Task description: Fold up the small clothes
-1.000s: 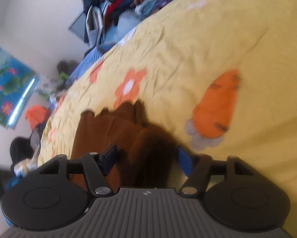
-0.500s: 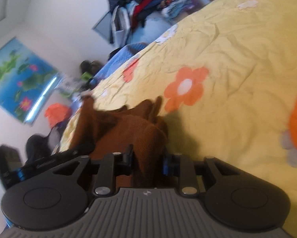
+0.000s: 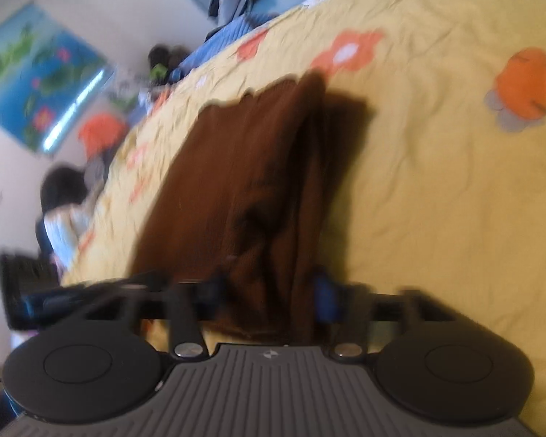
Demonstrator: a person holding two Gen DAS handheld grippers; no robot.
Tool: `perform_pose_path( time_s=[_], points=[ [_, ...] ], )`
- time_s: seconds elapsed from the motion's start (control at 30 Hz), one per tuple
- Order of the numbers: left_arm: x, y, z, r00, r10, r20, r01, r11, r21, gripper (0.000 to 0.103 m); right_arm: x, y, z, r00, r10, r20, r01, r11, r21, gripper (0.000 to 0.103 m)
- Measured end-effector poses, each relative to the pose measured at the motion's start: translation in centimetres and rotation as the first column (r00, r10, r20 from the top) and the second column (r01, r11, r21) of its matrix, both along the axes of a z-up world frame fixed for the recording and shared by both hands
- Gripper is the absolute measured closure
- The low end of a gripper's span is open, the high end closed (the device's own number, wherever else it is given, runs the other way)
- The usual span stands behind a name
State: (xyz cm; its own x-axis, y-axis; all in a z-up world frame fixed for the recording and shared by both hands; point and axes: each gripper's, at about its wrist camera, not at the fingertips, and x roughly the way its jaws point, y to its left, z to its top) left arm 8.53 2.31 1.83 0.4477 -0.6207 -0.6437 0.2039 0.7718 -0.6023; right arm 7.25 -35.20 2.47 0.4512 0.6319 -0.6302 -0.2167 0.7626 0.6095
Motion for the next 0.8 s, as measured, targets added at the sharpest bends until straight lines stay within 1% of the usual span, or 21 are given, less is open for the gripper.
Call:
perform_pose_path(
  time_s=[0.07, 0.13, 0.17, 0.2, 0.23, 0.27, 0.3, 0.33, 0.37, 0.4, 0.43, 0.47, 0.53, 0.57, 0.6, 0.63, 0.67, 0.7, 0.73, 0.77, 0.8],
  points=[
    [-0.8, 0.8, 1.1, 1.0, -0.013, 0.024, 0.012, 0.999, 0.039, 0.088, -0.9, -0.2, 0.6, 1.0, 0.013, 0.006, -0.013, 1.0, 0.012, 0.079],
    [-1.7, 1.1, 1.8, 0.997, -0.046, 0.06, 0.04, 0.995, 0.091, 0.087, -2.1, -0.1, 0.9, 0.999, 0.042, 0.009, -0.042, 0.999, 0.031, 0.08],
    [-2.1, 1.0, 1.8, 0.995, -0.059, 0.076, 0.049, 0.99, 0.136, 0.086, -2.6, 0.2, 0.7, 0.998, 0.055, 0.005, -0.055, 0.998, 0.018, 0.08],
    [-2.7, 0.5, 1.7, 0.991, -0.073, 0.109, 0.052, 0.981, 0.186, 0.083, -2.9, 0.5, 0.2, 0.998, 0.058, 0.004, -0.058, 0.998, -0.014, 0.08],
    [-3.5, 0.0, 2.0, 0.982, -0.089, 0.165, 0.048, 0.971, 0.234, 0.082, -3.1, 0.5, 0.0, 0.999, 0.047, 0.019, -0.047, 0.999, -0.012, 0.081],
    [-4.6, -0.7, 2.5, 0.969, -0.107, 0.224, 0.04, 0.958, 0.285, 0.079, -3.0, 0.1, 0.1, 0.999, 0.034, 0.019, -0.035, 0.999, 0.017, 0.07],
    [-5.8, -1.4, 3.2, 0.951, -0.127, 0.281, 0.024, 0.939, 0.343, 0.068, -2.6, -0.5, 0.4, 1.0, 0.003, 0.007, -0.003, 0.999, 0.038, 0.057],
    [-7.0, -1.9, 3.8, 0.929, -0.152, 0.337, 0.011, 0.922, 0.387, 0.048, -2.1, -1.2, 1.0, 0.999, -0.043, 0.008, 0.042, 0.997, 0.058, 0.048],
    [-8.3, -2.4, 4.3, 0.893, -0.188, 0.408, 0.0, 0.908, 0.419, 0.035, -1.9, -2.0, 1.7, 0.995, -0.089, 0.037, 0.085, 0.993, 0.084, 0.035],
    [-9.5, -2.9, 4.5, 0.85, -0.222, 0.477, -0.015, 0.896, 0.444, 0.017, -1.4, -2.7, 2.5, 0.989, -0.125, 0.074, 0.116, 0.987, 0.113, 0.033],
    [-10.2, -3.3, 4.4, 0.815, -0.257, 0.519, -0.022, 0.882, 0.47, 0.016, -0.5, -3.3, 3.1, 0.985, -0.153, 0.084, 0.141, 0.981, 0.134, 0.033],
    [-10.2, -3.9, 4.1, 0.804, -0.289, 0.52, -0.014, 0.865, 0.502, 0.016, 0.6, -3.7, 3.5, 0.98, -0.183, 0.078, 0.17, 0.974, 0.151, 0.034],
    [-9.5, -5.0, 3.3, 0.814, -0.319, 0.486, -0.003, 0.833, 0.553, 0.017, 3.3, -3.9, 3.5, 0.975, -0.214, 0.057, 0.203, 0.967, 0.157, 0.037],
    [-9.2, -5.3, 2.8, 0.815, -0.319, 0.484, -0.017, 0.822, 0.57, 0.017, 4.5, -3.7, 3.4, 0.974, -0.225, 0.039, 0.217, 0.966, 0.143, 0.041],
    [-8.9, -5.6, 2.5, 0.816, -0.317, 0.484, -0.032, 0.811, 0.585, 0.024, 5.6, -3.3, 3.2, 0.974, -0.227, 0.021, 0.222, 0.966, 0.129, 0.044],
    [-8.6, -5.9, 2.2, 0.818, -0.318, 0.48, -0.038, 0.802, 0.596, 0.036, 6.6, -2.7, 2.9, 0.976, -0.216, 0.008, 0.214, 0.97, 0.116, 0.046],
    [-8.4, -6.1, 2.1, 0.819, -0.32, 0.476, -0.036, 0.8, 0.599, 0.043, 7.4, -2.0, 2.7, 0.98, -0.199, 0.001, 0.198, 0.976, 0.095, 0.057],
    [-8.2, -6.2, 2.1, 0.819, -0.318, 0.477, -0.037, 0.801, 0.598, 0.055, 8.1, -1.0, 2.5, 0.986, -0.169, 0.0, 0.168, 0.983, 0.067, 0.085],
    [-8.0, -6.4, 2.1, 0.821, -0.313, 0.477, -0.04, 0.803, 0.595, 0.069, 8.4, -0.1, 2.7, 0.99, -0.142, 0.02, 0.141, 0.99, 0.019, 0.089],
    [-7.8, -6.6, 2.0, 0.827, -0.307, 0.471, -0.04, 0.803, 0.595, 0.074, 8.6, 0.5, 3.3, 0.989, -0.129, 0.067, 0.132, 0.991, -0.031, 0.089],
    [-7.6, -6.8, 1.8, 0.835, -0.301, 0.462, -0.038, 0.805, 0.593, 0.076, 8.5, 0.7, 3.9, 0.988, -0.119, 0.098, 0.125, 0.991, -0.05, 0.09]
  ],
)
